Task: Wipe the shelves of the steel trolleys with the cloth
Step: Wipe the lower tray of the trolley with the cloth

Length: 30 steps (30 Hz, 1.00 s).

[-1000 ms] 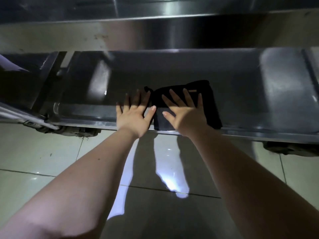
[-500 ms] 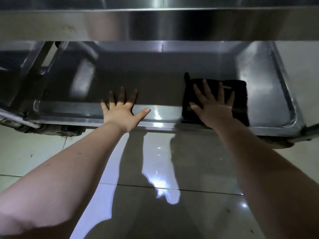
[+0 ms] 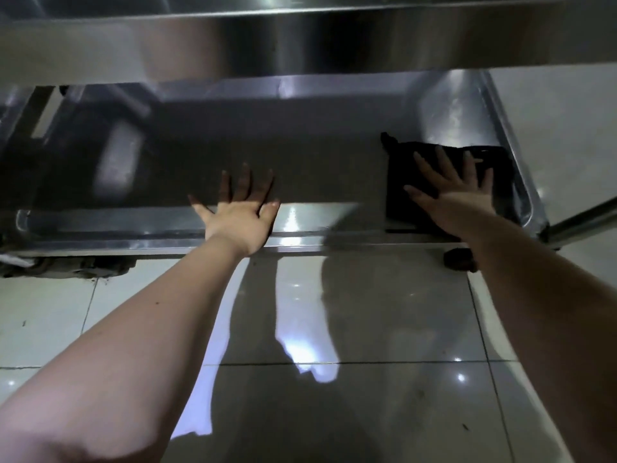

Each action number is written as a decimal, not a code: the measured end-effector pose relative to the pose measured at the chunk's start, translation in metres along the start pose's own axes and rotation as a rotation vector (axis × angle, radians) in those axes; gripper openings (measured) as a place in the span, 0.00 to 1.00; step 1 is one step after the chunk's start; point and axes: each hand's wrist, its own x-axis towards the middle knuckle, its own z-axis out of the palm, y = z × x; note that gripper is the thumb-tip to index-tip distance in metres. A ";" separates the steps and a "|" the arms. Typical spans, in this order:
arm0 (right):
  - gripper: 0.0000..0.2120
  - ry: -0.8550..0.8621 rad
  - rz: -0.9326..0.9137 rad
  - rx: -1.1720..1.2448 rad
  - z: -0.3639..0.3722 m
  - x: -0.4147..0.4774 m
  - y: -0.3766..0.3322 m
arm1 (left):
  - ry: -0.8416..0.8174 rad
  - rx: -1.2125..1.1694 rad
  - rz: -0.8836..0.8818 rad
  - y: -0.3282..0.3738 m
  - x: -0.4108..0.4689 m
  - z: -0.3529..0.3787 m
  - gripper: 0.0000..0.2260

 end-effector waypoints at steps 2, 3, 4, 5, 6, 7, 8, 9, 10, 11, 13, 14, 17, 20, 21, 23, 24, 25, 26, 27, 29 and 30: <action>0.32 -0.057 0.092 0.035 -0.009 -0.003 0.042 | 0.010 0.011 0.007 0.004 -0.001 0.002 0.21; 0.31 -0.081 0.116 0.013 -0.010 -0.005 0.049 | 0.013 0.014 0.009 0.006 -0.001 0.003 0.21; 0.31 -0.092 0.138 -0.009 -0.008 -0.007 0.048 | 0.012 0.012 0.009 0.007 -0.002 0.003 0.21; 0.30 -0.085 0.163 -0.020 -0.006 -0.009 0.039 | 0.010 0.009 0.008 0.008 -0.001 0.003 0.20; 0.29 -0.070 0.180 -0.026 -0.003 -0.010 0.023 | 0.007 0.006 0.008 0.009 -0.002 0.002 0.20; 0.29 -0.054 0.174 -0.034 0.000 -0.011 0.003 | 0.002 0.005 0.007 0.010 -0.002 0.002 0.20; 0.28 -0.040 0.136 -0.045 0.003 -0.012 -0.021 | -0.003 0.006 0.006 0.011 -0.003 0.001 0.20; 0.28 -0.035 0.079 -0.044 0.006 -0.015 -0.050 | -0.007 0.007 0.006 0.012 -0.003 0.001 0.20; 0.29 -0.037 0.015 -0.035 0.010 -0.020 -0.082 | -0.010 0.008 0.007 0.012 -0.003 0.000 0.20; 0.29 -0.045 -0.047 -0.026 0.015 -0.026 -0.114 | -0.016 0.007 0.006 0.012 -0.003 0.000 0.20; 0.29 -0.068 -0.157 -0.058 0.025 -0.037 -0.165 | -0.037 0.003 0.006 0.011 -0.002 -0.001 0.21; 0.29 -0.089 -0.199 -0.072 0.026 -0.040 -0.180 | -0.044 -0.007 0.010 0.009 -0.002 -0.002 0.21; 0.36 -0.039 -0.319 0.176 0.012 -0.043 -0.167 | -0.014 -0.102 0.033 0.004 -0.007 -0.009 0.22; 0.45 -0.007 -0.468 0.182 0.005 -0.059 -0.120 | 0.129 -0.196 0.117 0.010 -0.019 -0.017 0.22; 0.45 -0.006 -0.495 0.064 0.007 -0.065 -0.108 | 0.180 -0.201 0.174 0.015 -0.025 -0.020 0.22; 0.40 0.013 -0.525 -0.117 0.015 -0.074 -0.098 | 0.206 -0.189 0.353 0.031 -0.038 -0.021 0.26; 0.36 0.036 -0.531 -0.125 0.019 -0.077 -0.098 | 0.186 -0.158 0.460 0.038 -0.044 -0.018 0.28; 0.31 0.070 -0.533 -0.095 0.022 -0.080 -0.100 | 0.162 -0.097 0.549 0.044 -0.049 -0.012 0.29; 0.28 0.101 -0.533 -0.052 0.022 -0.084 -0.102 | 0.143 -0.012 0.600 0.049 -0.052 -0.006 0.30; 0.25 0.137 -0.533 -0.014 0.022 -0.087 -0.104 | 0.137 0.070 0.612 0.052 -0.053 0.000 0.31; 0.22 0.223 -0.534 0.034 0.022 -0.095 -0.105 | 0.141 0.157 0.584 0.052 -0.051 0.006 0.31; 0.21 0.267 -0.535 0.055 0.023 -0.098 -0.105 | 0.143 0.170 0.578 0.051 -0.050 0.007 0.30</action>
